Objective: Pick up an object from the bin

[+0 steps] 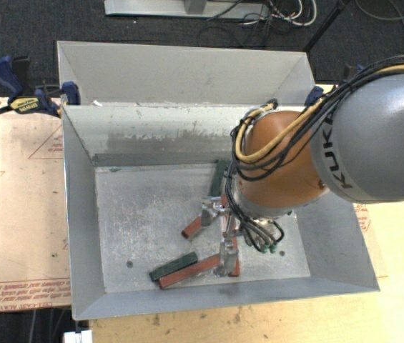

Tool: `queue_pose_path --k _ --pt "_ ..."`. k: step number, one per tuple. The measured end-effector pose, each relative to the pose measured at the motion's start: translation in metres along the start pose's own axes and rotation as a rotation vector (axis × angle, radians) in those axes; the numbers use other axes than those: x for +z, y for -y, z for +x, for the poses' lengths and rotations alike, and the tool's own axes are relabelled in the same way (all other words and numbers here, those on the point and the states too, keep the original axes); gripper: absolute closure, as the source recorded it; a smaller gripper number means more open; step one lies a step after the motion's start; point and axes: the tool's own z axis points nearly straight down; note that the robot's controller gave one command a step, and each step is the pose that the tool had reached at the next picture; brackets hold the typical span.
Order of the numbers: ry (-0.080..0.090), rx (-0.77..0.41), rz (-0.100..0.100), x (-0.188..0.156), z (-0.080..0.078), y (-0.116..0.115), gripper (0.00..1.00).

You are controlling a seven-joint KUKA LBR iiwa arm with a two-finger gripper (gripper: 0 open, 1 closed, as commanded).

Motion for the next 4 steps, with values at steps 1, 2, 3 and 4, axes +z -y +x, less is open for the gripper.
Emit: queue_pose_path --k 1,2,3,4 --pt "0.003 -0.220 -0.001 0.082 0.000 -0.027 1.00" --pt "0.003 -0.220 -0.001 0.082 0.000 -0.027 1.00" --pt "-0.011 -0.203 -0.001 0.032 -0.007 -0.028 1.00" --pt "-0.002 -0.265 -0.001 -0.115 -0.030 -0.018 1.00"
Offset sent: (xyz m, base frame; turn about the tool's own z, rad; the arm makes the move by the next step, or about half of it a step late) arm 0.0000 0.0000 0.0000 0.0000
